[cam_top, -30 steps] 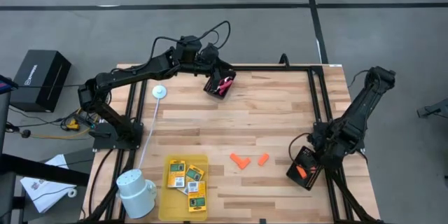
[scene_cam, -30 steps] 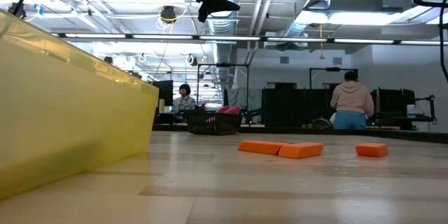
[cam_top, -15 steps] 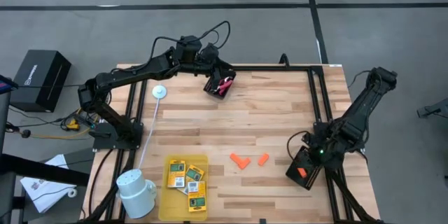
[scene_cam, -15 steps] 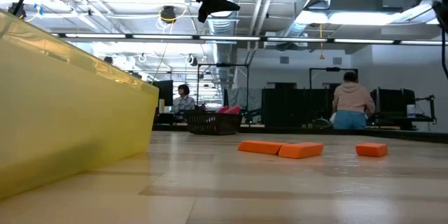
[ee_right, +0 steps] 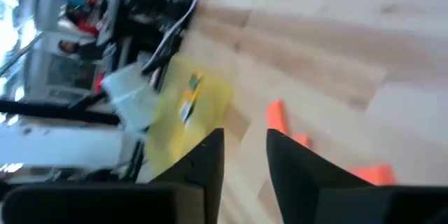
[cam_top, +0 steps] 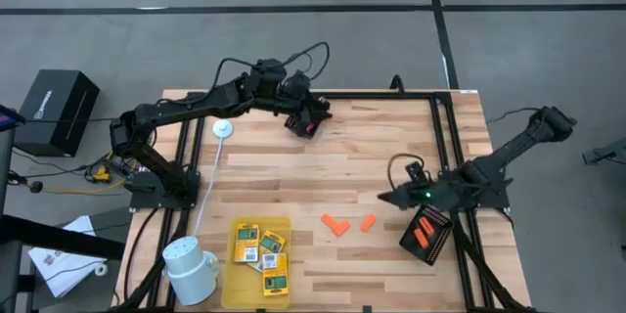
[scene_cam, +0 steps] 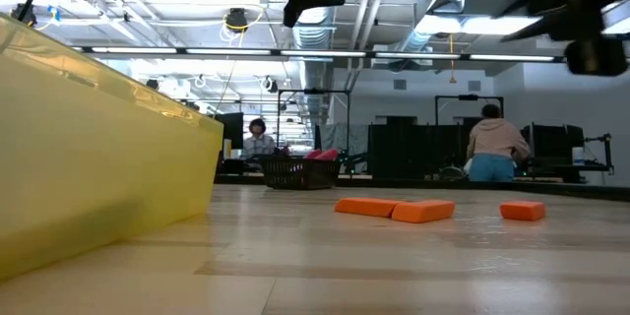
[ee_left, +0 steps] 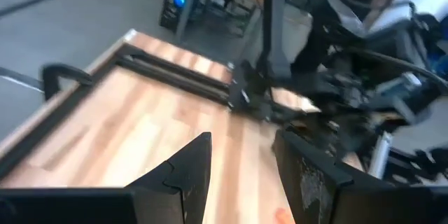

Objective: Pick & Place School Supplies
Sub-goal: Put the orange eraser into the bottom black bin

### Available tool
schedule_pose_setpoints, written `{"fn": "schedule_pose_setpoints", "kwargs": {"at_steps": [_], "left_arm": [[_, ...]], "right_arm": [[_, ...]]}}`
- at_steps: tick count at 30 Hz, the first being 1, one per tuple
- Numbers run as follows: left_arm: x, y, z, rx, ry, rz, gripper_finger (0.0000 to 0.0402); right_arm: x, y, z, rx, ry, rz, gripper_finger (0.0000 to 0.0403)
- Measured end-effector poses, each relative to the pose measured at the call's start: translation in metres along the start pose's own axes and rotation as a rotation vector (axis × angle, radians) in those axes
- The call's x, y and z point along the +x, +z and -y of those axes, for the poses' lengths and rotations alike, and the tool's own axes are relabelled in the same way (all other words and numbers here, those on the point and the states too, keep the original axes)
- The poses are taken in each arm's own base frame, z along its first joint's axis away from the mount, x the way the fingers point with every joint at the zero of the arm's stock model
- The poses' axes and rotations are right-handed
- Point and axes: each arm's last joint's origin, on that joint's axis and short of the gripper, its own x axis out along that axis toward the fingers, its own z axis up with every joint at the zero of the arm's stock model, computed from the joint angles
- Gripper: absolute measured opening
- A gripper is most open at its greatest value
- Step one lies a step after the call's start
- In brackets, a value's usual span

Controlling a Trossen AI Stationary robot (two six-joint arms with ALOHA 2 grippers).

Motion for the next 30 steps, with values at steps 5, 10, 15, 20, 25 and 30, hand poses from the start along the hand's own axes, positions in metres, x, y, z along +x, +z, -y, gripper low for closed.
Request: {"fn": "schedule_pose_setpoints", "kwargs": {"at_steps": [5,10,15,20,25,30], "left_arm": [[0.005,-0.019,0.004,0.0,0.061,-0.111,0.0153],[0.009,-0.046,0.005,0.082,0.079,-0.255,0.0153],[0.015,-0.076,0.02,0.233,0.026,-0.388,0.0153],[0.017,-0.094,0.043,0.418,-0.056,-0.472,0.0153],[0.017,-0.109,0.062,0.549,-0.142,-0.56,0.0153],[0.033,-0.132,0.078,0.58,-0.196,-0.633,0.0153]], "right_arm": [[0.016,0.015,-0.002,-0.074,0.005,0.03,0.0103],[0.03,0.031,-0.007,-0.138,0.047,0.068,0.0129],[0.043,0.046,-0.011,-0.185,0.116,0.056,0.0149],[0.051,0.06,-0.013,-0.206,0.168,0.06,0.0155],[0.049,0.08,-0.025,-0.264,0.203,0.097,0.0151],[0.045,0.102,-0.037,-0.321,0.236,0.15,0.0154]]}}
